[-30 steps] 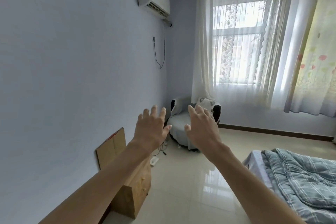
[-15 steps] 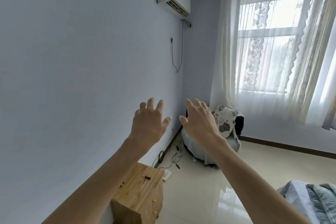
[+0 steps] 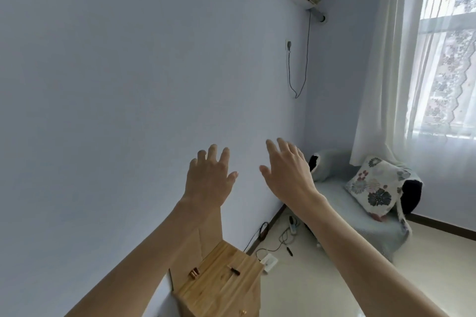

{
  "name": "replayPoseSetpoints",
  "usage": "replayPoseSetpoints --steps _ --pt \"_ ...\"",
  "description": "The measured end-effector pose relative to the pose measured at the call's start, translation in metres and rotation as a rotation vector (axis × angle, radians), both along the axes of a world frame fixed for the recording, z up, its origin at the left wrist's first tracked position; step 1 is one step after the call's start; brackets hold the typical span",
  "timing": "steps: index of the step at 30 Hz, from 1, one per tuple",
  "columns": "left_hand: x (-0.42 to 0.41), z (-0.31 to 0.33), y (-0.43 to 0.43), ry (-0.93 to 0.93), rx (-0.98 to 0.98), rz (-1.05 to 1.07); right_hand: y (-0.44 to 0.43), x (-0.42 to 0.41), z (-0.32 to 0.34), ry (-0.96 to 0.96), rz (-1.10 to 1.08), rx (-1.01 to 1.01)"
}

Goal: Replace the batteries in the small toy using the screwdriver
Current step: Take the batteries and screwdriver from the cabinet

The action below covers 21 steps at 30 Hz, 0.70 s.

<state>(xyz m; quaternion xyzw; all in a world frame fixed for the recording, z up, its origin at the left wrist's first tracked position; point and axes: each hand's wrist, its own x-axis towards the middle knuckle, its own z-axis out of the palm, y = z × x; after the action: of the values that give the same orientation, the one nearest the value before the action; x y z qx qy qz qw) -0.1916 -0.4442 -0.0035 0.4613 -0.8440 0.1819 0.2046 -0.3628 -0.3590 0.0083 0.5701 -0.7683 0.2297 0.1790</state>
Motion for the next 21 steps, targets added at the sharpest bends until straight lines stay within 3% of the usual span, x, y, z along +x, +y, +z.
replayPoseSetpoints --steps 9,21 --pt "-0.067 0.016 -0.081 0.058 -0.007 0.16 -0.119 -0.079 0.022 0.034 0.189 -0.013" --pt "-0.072 -0.021 -0.218 0.024 0.016 0.346 -0.291 -0.091 -0.024 -0.036 0.394 0.035"
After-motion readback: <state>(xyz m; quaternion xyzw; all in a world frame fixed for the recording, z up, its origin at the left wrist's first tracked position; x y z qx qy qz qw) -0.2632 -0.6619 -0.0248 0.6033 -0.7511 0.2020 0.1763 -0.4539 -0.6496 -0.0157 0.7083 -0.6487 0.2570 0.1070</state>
